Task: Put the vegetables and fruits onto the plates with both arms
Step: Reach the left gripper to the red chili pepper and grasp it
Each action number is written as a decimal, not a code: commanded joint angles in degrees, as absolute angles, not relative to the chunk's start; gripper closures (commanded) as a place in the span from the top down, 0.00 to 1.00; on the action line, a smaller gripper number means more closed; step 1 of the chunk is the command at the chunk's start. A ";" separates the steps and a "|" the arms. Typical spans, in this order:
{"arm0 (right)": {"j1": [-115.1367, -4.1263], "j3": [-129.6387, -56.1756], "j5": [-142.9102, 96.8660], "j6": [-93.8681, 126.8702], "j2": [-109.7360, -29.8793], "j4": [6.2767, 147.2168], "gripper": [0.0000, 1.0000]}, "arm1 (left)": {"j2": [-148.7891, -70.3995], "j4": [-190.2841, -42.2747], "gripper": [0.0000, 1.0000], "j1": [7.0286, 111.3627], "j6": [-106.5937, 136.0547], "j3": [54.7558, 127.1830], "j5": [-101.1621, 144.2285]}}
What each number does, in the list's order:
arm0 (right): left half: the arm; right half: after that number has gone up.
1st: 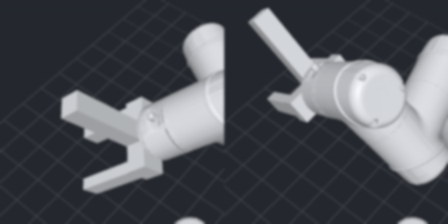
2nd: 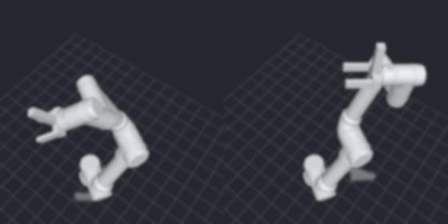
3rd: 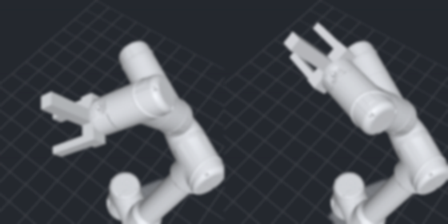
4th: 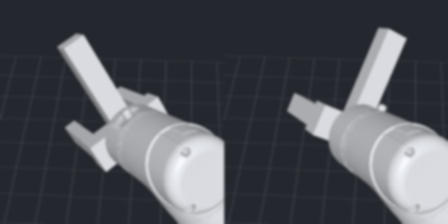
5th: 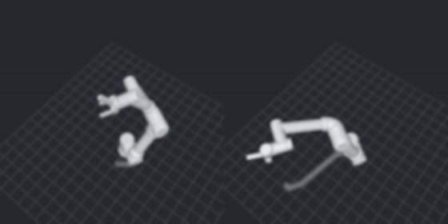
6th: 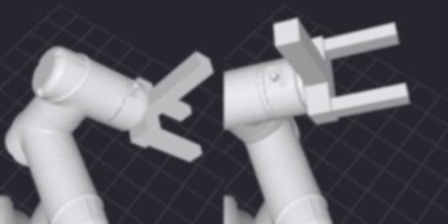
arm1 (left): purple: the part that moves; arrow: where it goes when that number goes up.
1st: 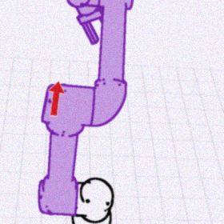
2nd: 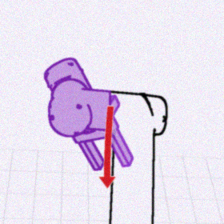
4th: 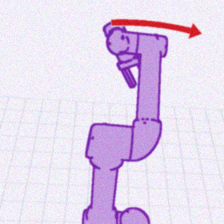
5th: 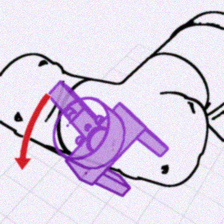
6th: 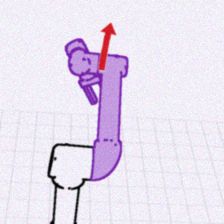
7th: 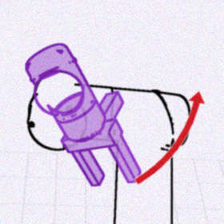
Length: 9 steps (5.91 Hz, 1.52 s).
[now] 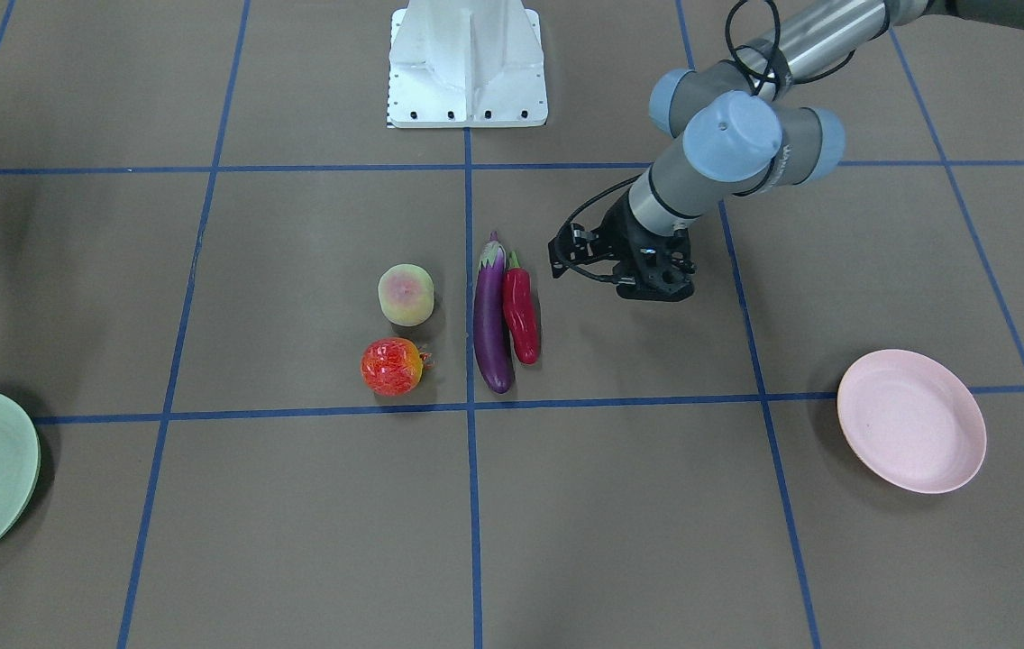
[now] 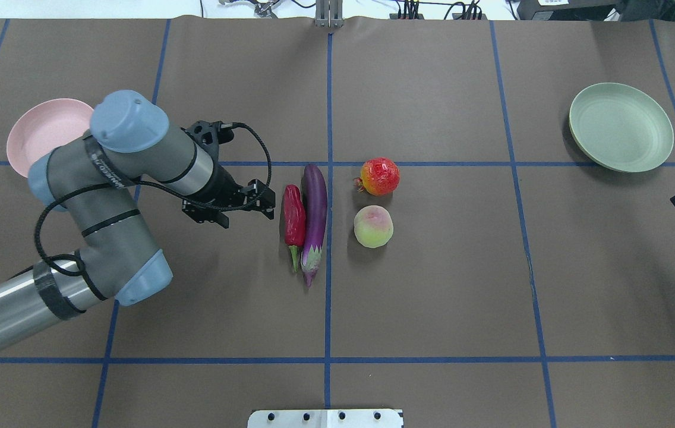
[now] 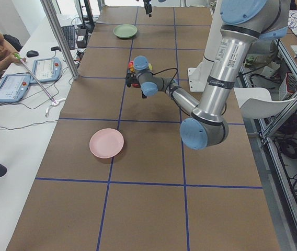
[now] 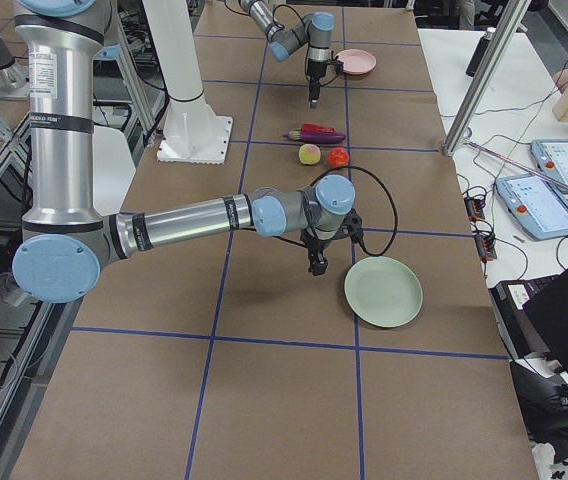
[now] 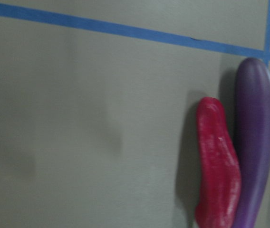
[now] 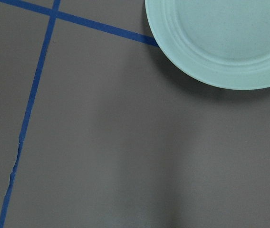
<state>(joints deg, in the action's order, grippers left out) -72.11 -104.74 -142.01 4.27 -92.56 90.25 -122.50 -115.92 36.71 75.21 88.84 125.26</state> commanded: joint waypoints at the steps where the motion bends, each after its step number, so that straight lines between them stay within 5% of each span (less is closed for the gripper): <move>1: -71.37 -104.77 -141.94 5.71 -92.37 90.09 1.00 | -126.99 -116.01 0.94 32.11 75.94 83.95 121.14; 2: -71.28 -104.85 -141.94 5.97 -92.37 90.00 1.00 | -127.44 -115.93 0.89 31.82 76.29 83.85 121.11; 3: -71.19 -104.85 -141.94 6.06 -92.37 90.00 1.00 | -127.44 -115.93 0.70 31.73 76.20 83.76 121.11; 4: -71.19 -104.77 -141.94 6.15 -92.37 90.00 1.00 | -127.35 -116.19 0.23 31.82 76.20 83.85 121.20; 5: -71.19 -104.77 -141.94 6.07 -92.46 90.00 1.00 | -127.27 -116.71 0.00 31.90 76.20 84.28 121.72; 9: -69.36 -105.12 -141.68 15.48 -88.01 89.91 1.00 | -124.56 -116.02 0.00 38.20 80.84 93.67 122.08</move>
<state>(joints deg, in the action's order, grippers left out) -70.49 -105.03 -141.82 10.15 -90.48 89.97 -126.17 -116.34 35.83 79.32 91.02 121.94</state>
